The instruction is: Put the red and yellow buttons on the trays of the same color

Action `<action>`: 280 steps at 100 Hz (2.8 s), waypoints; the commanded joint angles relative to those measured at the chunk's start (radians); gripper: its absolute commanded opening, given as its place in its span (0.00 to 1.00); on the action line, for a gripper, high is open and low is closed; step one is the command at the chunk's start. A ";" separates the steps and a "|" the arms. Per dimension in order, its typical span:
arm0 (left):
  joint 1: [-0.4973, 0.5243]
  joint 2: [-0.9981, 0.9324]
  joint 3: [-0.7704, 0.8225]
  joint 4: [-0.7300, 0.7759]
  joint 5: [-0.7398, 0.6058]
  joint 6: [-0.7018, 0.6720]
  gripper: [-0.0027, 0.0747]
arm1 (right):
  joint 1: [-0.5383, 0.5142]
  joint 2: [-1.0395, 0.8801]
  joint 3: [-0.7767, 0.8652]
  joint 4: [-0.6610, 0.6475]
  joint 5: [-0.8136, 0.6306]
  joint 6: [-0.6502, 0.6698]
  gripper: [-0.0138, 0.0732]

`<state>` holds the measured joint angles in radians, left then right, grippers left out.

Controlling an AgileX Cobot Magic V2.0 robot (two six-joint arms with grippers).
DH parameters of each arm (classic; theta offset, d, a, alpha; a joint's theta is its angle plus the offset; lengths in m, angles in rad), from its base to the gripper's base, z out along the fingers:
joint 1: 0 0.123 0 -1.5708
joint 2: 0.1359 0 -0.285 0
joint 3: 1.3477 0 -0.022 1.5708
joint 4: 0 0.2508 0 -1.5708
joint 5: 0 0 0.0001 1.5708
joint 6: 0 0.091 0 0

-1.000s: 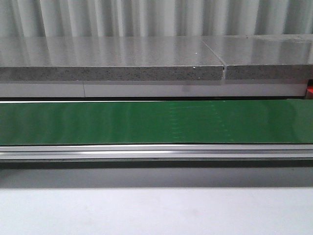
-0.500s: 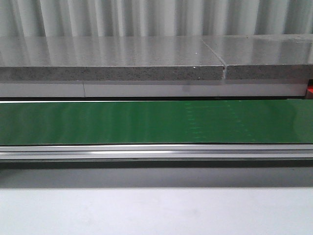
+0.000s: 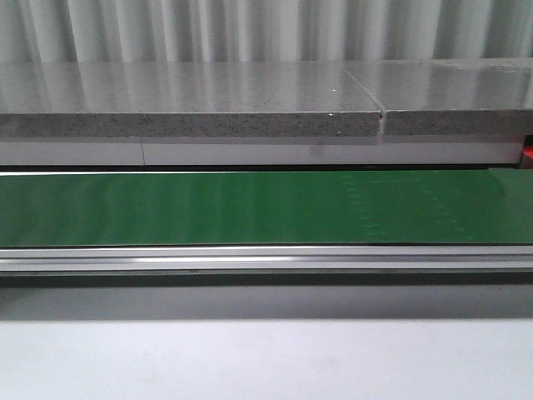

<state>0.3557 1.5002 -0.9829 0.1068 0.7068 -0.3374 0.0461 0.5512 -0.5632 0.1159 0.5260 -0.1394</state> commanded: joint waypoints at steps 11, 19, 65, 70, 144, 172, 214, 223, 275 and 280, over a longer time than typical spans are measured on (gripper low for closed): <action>0.003 -0.020 -0.030 -0.038 -0.048 0.036 0.76 | 0.001 -0.001 -0.025 0.001 -0.068 -0.005 0.08; 0.003 -0.006 -0.030 -0.070 -0.048 0.067 0.76 | 0.001 -0.001 -0.025 0.001 -0.068 -0.005 0.08; 0.003 0.073 -0.040 -0.081 -0.067 0.078 0.76 | 0.001 -0.001 -0.025 0.001 -0.068 -0.005 0.08; 0.003 0.081 -0.042 -0.085 -0.069 0.082 0.76 | 0.001 -0.001 -0.025 0.001 -0.068 -0.005 0.08; 0.003 0.170 -0.050 -0.107 -0.106 0.098 0.76 | 0.001 -0.001 -0.025 0.001 -0.068 -0.005 0.08; 0.003 0.173 -0.050 -0.107 -0.121 0.098 0.76 | 0.001 -0.001 -0.025 0.001 -0.068 -0.005 0.08; 0.003 0.152 -0.050 -0.107 -0.109 0.118 0.01 | 0.001 -0.001 -0.025 0.001 -0.068 -0.005 0.08; 0.001 0.132 -0.050 -0.107 -0.091 0.119 0.01 | 0.001 -0.001 -0.025 0.001 -0.068 -0.005 0.08; -0.065 -0.201 -0.050 -0.117 0.008 0.201 0.01 | 0.001 -0.001 -0.025 0.001 -0.068 -0.005 0.08; -0.091 -0.218 -0.050 -0.117 0.012 0.210 0.01 | 0.001 -0.001 -0.025 0.001 -0.068 -0.005 0.08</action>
<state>0.3107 1.3481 -1.0036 0.0000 0.7402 -0.1494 0.0461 0.5512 -0.5632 0.1159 0.5260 -0.1394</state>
